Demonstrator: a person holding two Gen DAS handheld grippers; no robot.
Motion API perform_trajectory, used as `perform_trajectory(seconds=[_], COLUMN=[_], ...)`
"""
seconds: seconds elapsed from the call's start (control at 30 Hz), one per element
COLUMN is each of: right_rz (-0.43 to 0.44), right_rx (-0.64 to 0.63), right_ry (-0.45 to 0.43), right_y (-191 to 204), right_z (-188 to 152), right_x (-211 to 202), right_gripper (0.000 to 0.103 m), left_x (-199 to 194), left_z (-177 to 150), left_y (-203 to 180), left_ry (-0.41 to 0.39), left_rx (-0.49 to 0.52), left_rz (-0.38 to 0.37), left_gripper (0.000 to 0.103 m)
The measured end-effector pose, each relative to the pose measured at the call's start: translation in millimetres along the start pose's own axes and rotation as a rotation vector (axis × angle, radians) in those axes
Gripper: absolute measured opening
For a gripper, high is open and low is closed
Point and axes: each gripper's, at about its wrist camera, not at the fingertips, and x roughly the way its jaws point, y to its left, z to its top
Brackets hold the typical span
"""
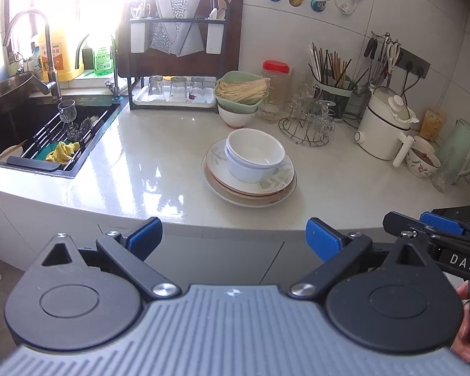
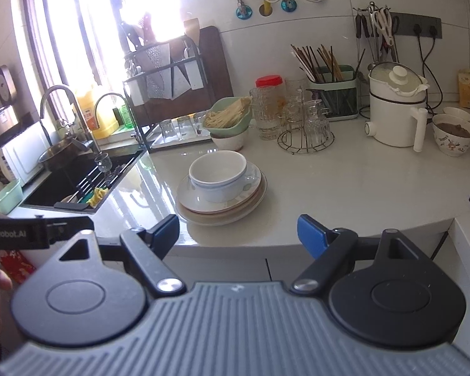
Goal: Organize plates and bowls
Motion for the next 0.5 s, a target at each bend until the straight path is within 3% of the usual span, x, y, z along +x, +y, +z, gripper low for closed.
perform_trajectory(seconds=[0.5], right_rz=[0.031], right_rx=[0.001], right_ry=[0.010], right_y=[-2.1], right_z=[7.5], right_x=[24.9], right_gripper=[0.084], left_x=[24.5], left_z=[13.5], left_y=[5.3], left_ry=[0.035], left_rx=[0.002], left_rz=[0.059], left_gripper=[0.100])
